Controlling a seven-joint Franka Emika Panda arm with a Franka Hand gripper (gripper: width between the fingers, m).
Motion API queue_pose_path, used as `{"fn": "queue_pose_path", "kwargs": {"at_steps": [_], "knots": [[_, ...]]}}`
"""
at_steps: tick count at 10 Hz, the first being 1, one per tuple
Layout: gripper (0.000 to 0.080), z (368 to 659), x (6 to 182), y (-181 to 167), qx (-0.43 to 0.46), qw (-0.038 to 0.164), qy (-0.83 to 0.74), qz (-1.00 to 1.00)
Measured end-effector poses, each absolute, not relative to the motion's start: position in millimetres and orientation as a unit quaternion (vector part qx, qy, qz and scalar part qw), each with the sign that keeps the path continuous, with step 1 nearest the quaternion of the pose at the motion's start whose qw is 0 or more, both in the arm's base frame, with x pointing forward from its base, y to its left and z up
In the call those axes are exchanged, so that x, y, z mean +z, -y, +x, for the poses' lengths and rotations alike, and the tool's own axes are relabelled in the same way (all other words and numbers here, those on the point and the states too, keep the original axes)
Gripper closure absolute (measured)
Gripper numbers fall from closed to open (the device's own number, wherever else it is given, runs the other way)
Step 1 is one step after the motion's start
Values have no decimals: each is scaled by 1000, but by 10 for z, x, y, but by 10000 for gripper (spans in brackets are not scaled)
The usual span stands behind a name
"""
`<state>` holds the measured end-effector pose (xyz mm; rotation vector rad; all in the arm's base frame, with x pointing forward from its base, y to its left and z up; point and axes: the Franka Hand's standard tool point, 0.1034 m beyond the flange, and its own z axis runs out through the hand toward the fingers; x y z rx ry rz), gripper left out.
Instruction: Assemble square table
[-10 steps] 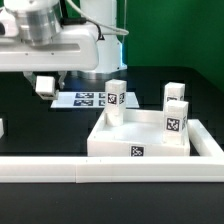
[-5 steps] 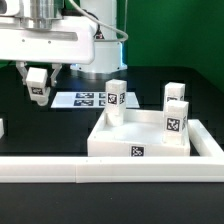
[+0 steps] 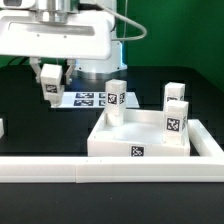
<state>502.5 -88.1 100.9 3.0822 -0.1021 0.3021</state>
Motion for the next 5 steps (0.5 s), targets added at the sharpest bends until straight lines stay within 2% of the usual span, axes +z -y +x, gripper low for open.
{"fn": "queue_pose_path", "kwargs": {"at_steps": [2,5], "knots": [[514,5145,1051,709,119,23,19,992],[514,5134,1039,736,118,24,22,993]]}}
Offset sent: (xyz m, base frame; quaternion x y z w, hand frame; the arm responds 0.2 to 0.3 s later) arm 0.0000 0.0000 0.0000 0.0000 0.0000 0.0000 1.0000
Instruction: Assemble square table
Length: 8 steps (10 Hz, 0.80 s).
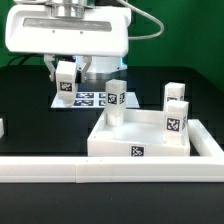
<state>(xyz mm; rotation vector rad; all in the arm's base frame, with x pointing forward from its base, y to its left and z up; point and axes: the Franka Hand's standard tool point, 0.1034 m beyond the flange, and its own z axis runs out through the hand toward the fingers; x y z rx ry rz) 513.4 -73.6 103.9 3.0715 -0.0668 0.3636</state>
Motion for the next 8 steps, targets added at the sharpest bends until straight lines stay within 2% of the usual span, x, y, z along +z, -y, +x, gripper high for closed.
{"fn": "queue_pose_path", "kwargs": {"at_steps": [2,3,4,7,8], "knots": [[514,5127,1031,745,119,25,21,992],[514,5061,991,774,127,33,19,991],[514,5055,966,677,125,28,26,991],[514,5211,1021,495,144,26,15,989],[514,5275,1059,452,165,32,8,986]]}}
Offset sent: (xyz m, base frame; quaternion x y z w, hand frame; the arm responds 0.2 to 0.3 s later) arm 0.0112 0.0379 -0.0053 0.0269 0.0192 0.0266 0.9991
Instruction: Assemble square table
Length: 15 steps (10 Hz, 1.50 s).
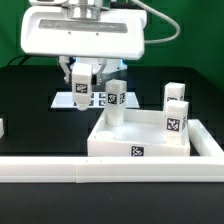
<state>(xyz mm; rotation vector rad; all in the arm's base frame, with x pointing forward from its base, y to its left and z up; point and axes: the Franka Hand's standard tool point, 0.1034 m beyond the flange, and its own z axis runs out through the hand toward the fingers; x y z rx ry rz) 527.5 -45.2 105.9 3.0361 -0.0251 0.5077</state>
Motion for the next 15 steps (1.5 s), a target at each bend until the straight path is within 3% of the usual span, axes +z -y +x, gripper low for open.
{"fn": "queue_pose_path", "kwargs": {"at_steps": [1,3,5,10,15], "knots": [[514,5283,1100,579,213,62,-3,975],[514,5246,1123,709,269,95,-1,958],[514,5201,994,523,247,71,0,966],[514,5603,1284,306,286,48,0,957],[514,5607,1263,315,287,48,2,957]]}}
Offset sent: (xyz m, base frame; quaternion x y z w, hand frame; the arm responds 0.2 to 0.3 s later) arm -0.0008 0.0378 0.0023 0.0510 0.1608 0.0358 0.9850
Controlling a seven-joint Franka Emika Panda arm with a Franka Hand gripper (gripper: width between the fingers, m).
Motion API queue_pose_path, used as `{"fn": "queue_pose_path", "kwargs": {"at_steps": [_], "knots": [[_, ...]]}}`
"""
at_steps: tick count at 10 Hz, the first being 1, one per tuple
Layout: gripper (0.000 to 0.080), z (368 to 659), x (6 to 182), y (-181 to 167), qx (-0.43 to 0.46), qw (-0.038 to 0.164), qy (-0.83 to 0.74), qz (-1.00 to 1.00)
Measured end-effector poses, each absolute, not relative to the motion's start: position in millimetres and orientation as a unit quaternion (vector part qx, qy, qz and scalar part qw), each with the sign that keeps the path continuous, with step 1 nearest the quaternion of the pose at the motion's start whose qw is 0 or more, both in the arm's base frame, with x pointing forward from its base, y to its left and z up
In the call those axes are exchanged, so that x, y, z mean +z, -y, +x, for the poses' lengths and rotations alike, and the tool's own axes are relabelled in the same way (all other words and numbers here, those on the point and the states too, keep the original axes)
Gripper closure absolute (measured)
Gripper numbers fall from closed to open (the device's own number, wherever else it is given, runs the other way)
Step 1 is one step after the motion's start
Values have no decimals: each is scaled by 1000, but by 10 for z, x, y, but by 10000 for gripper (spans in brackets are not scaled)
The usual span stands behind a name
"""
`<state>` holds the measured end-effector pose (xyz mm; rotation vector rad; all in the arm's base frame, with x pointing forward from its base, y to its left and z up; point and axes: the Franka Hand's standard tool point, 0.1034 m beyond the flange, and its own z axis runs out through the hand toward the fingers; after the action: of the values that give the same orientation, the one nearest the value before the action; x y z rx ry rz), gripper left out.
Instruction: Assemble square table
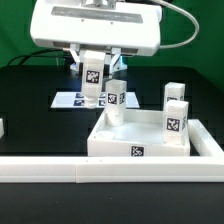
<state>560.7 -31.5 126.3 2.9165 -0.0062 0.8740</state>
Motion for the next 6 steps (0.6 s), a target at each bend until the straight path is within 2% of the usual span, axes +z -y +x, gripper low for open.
{"fn": "queue_pose_path", "kwargs": {"at_steps": [2,6], "knots": [[514,5561,1151,371,271,29,30,962],[514,5743,1207,187,280,10,27,959]]}}
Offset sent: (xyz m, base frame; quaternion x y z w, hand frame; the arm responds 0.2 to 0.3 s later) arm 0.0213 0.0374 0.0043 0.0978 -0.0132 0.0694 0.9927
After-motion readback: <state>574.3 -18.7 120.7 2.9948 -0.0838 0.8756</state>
